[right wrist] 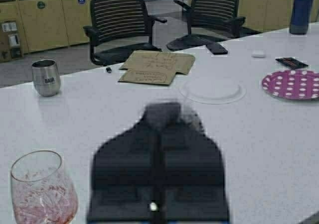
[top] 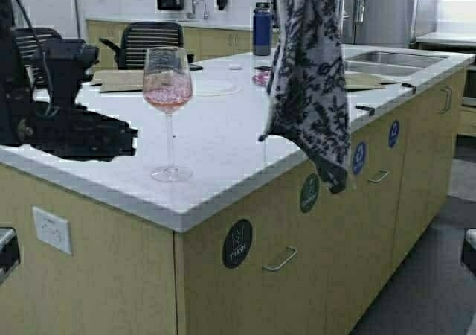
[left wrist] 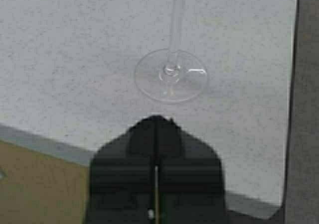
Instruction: Get the cloth and wipe up the spill under the wine glass
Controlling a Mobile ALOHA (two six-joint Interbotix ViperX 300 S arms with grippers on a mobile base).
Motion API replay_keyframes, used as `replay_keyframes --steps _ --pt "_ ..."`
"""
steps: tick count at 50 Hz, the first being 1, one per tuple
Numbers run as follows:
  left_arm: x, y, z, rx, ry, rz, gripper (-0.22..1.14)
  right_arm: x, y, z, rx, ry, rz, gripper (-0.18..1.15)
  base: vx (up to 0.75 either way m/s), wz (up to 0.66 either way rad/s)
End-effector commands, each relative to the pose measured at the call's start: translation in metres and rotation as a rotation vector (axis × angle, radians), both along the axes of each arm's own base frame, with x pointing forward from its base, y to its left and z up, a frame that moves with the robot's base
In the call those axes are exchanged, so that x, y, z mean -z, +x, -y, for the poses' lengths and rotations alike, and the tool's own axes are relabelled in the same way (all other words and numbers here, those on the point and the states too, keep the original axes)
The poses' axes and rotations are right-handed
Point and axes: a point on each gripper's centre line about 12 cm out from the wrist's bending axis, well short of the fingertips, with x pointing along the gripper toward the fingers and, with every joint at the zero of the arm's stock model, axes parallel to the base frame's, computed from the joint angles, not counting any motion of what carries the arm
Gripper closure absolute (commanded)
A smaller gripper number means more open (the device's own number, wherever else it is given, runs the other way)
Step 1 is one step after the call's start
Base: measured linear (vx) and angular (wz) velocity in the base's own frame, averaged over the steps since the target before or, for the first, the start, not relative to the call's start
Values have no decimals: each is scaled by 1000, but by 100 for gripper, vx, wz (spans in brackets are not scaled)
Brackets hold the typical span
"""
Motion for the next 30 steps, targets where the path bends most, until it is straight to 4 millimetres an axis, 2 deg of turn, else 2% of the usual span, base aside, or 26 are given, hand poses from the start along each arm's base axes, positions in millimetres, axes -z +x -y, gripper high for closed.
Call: replay_keyframes --steps 1,18,30 --pt "2 7 16 68 -35 67 62 -9 -1 0 -3 11 30 91 7 6" --pt "10 19 24 89 -119 237 -8 1 0 -1 -2 -1 7 91 7 7" --pt "16 30 45 231 -170 281 -9 3 0 -1 -3 -11 5 91 6 6"
